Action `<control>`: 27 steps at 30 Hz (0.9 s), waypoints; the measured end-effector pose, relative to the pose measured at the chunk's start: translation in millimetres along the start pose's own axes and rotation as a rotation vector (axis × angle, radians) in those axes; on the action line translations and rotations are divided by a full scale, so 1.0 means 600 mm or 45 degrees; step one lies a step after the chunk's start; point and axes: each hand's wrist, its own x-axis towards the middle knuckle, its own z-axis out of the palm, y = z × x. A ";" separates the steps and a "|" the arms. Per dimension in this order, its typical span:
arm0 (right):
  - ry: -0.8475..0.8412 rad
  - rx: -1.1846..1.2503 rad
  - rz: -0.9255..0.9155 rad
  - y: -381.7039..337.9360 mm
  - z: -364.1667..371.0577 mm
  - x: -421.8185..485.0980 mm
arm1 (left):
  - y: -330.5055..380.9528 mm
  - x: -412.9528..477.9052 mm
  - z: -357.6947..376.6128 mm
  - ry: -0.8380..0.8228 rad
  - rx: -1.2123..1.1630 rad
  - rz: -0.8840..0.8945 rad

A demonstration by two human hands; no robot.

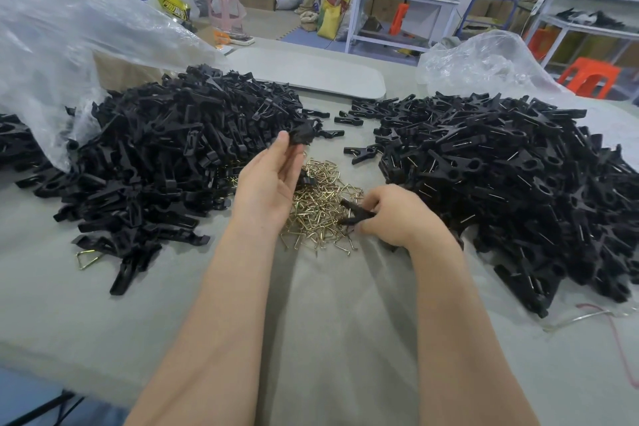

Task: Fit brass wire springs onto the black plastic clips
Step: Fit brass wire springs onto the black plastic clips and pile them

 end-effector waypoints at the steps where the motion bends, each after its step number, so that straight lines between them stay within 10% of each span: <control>1: 0.040 0.109 -0.001 0.005 -0.003 0.002 | 0.001 -0.001 0.001 0.028 -0.029 0.018; 6: 0.911 1.319 0.016 0.022 -0.027 0.014 | 0.007 -0.003 0.004 0.179 -0.137 0.117; 9: 0.947 2.029 -0.197 0.018 -0.029 0.014 | 0.010 -0.004 0.003 0.209 -0.185 0.151; 13: 0.853 1.243 -0.268 -0.004 -0.002 0.010 | 0.007 -0.005 0.004 0.179 -0.155 0.089; 18: 0.166 0.153 -0.106 -0.006 0.019 0.014 | 0.004 -0.007 0.005 0.120 -0.096 -0.048; 27: 0.216 0.158 -0.097 -0.020 0.040 0.019 | 0.005 -0.004 0.000 0.080 -0.190 -0.229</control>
